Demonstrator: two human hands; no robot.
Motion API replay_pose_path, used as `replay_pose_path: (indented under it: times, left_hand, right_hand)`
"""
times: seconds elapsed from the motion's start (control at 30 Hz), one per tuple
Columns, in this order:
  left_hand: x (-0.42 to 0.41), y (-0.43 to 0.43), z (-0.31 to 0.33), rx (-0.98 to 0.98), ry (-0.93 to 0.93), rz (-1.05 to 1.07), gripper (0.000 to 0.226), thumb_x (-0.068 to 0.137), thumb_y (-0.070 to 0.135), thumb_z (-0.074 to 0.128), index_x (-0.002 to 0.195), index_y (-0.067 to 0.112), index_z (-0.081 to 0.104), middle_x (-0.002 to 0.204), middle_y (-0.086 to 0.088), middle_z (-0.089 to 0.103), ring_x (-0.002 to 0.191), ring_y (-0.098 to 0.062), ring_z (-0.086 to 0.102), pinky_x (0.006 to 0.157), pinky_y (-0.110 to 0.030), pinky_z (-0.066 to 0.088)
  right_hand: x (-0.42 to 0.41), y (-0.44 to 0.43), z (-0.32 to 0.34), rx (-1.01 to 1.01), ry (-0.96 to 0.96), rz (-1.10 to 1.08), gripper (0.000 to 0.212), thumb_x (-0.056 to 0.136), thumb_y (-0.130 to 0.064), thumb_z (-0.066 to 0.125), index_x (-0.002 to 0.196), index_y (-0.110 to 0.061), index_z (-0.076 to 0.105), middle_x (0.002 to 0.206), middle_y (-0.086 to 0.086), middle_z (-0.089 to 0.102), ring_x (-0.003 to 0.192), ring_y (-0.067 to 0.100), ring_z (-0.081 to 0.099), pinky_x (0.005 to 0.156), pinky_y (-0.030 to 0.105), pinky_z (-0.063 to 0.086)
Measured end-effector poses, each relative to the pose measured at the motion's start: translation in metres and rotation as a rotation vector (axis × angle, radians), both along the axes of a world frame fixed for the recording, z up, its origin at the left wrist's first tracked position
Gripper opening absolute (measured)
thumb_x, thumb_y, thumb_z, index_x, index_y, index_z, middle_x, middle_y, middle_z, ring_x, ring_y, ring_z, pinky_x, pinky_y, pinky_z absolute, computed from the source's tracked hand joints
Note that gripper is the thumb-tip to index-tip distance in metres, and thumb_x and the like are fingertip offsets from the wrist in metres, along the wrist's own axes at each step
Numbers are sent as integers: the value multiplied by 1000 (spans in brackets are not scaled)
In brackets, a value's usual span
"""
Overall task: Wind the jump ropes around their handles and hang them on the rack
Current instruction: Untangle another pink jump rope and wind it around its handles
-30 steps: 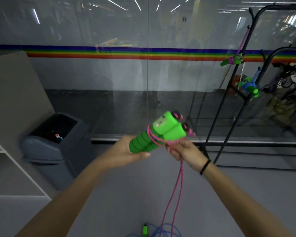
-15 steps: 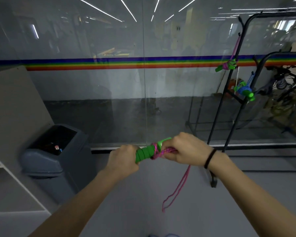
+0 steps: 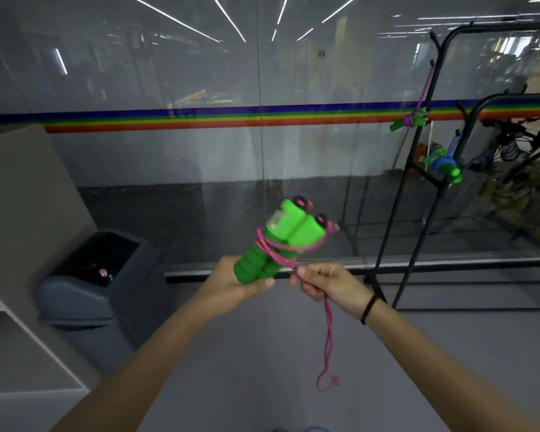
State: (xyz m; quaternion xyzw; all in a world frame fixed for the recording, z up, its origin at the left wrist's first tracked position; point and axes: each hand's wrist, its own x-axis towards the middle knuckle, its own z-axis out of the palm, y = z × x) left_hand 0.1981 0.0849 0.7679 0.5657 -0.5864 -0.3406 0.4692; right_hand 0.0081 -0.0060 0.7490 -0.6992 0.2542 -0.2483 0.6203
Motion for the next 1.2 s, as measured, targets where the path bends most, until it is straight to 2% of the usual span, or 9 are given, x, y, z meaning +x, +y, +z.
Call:
replay_pose_path:
  times: [0.13,0.23,0.37,0.47,0.6,0.8,0.97,1.1,1.2]
  left_hand:
    - [-2,-9,-6,83,23,299,25,76,7,74,56,11,59,54,-7,56,50,-14,47,55,-25,37]
    - [3,-9,-14,171,-356,422,13,73,20,74,67,12,65,67,-10,64,63,-17,59,57,-27,38]
    - [2,2,-18,195,-984,280,31,79,25,58,110,32,61,107,-3,68,104,-28,62,75,-32,46]
    - [4,8,-17,50,-1091,23,33,80,24,53,110,37,57,107,8,66,103,-19,61,70,-28,41]
    - [3,10,-9,-107,-947,-219,21,79,29,55,99,35,53,91,10,64,84,-5,57,59,-23,33]
    - [5,3,-14,-185,-410,-34,22,70,34,67,91,30,63,76,6,69,69,7,56,62,-27,50]
    - [-3,1,-13,-102,-16,151,13,67,21,74,71,20,62,55,12,59,51,2,48,51,-16,40]
    - [-11,-7,-14,18,133,317,15,77,11,73,79,15,58,67,-15,65,51,-20,51,40,-18,35]
    - [-4,-13,-19,94,87,409,16,76,12,72,85,13,58,68,-10,67,45,-19,52,43,-21,41]
  right_hand:
    - [-2,8,3,-209,208,-29,24,93,-22,51,83,-6,66,48,-6,41,39,3,33,42,13,29]
    - [-5,16,19,-655,420,58,23,89,-26,57,79,-7,64,51,-5,51,43,4,45,49,13,36]
    - [-9,19,54,-963,565,109,17,86,-31,61,94,-20,71,73,5,69,66,4,48,64,25,39]
    - [-9,12,69,-954,504,94,19,77,-38,70,89,-24,73,81,0,74,71,9,61,69,27,45]
    - [-2,-8,57,-609,253,68,6,70,-24,77,72,-19,73,68,-5,71,63,1,60,64,20,46]
    - [-5,-9,17,-53,-18,-72,18,66,0,64,62,-16,72,46,-9,61,46,-6,56,49,8,45]
    - [-1,0,-1,-156,96,-120,31,93,-24,48,69,-14,64,40,-10,38,38,5,26,39,13,22]
    - [-1,11,8,-335,237,-132,30,95,-28,45,75,-17,65,48,-10,40,39,3,30,44,16,28]
    - [-4,18,17,-629,487,-67,26,94,-30,47,84,-17,67,57,-7,45,48,2,44,54,19,39]
